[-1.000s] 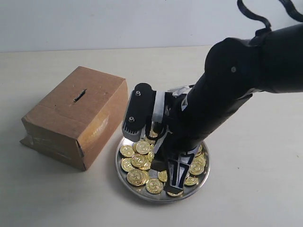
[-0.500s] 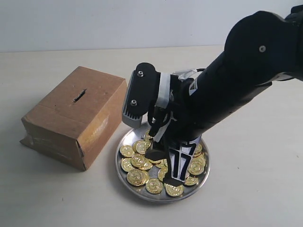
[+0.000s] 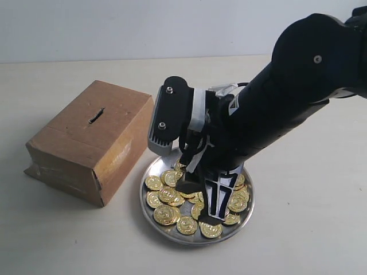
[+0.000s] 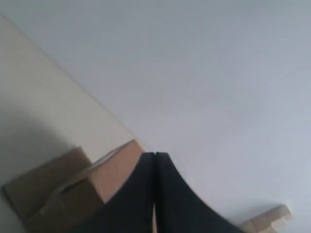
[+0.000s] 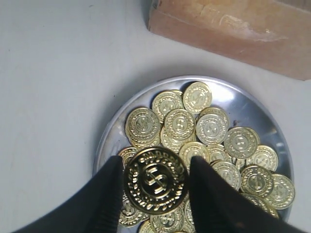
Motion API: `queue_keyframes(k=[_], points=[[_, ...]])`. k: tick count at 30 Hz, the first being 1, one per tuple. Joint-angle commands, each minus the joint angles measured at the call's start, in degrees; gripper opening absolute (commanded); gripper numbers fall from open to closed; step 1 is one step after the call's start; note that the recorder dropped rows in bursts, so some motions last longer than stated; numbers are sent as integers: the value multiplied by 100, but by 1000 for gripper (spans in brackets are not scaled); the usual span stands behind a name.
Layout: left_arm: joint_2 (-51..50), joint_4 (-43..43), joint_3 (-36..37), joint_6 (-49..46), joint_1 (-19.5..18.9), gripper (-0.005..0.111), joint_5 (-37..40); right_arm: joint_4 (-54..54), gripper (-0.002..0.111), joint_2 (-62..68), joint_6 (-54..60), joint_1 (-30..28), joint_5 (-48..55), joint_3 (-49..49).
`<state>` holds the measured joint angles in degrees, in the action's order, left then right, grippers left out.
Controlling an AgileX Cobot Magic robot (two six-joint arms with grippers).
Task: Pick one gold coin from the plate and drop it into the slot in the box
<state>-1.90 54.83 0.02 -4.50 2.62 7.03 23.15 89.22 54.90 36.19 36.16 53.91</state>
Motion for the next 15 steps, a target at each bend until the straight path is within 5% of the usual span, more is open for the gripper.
queue_keyframes(k=[1,5,11,15], points=[[-854,62,-426,-606,-18,0,652,41,20,-55,47,11,-115,-13],[-2123,520,-1262,-1731,-18,2,1435,41,20,-81,58,11,-197,-13],[-4376,1701,-2599,-3916,-18,53,3144,41,20,-395,58,11,-548,-13],[-5564,2246,-3031,-4492,-18,63,4202,41,20,-524,58,11,-667,-13]])
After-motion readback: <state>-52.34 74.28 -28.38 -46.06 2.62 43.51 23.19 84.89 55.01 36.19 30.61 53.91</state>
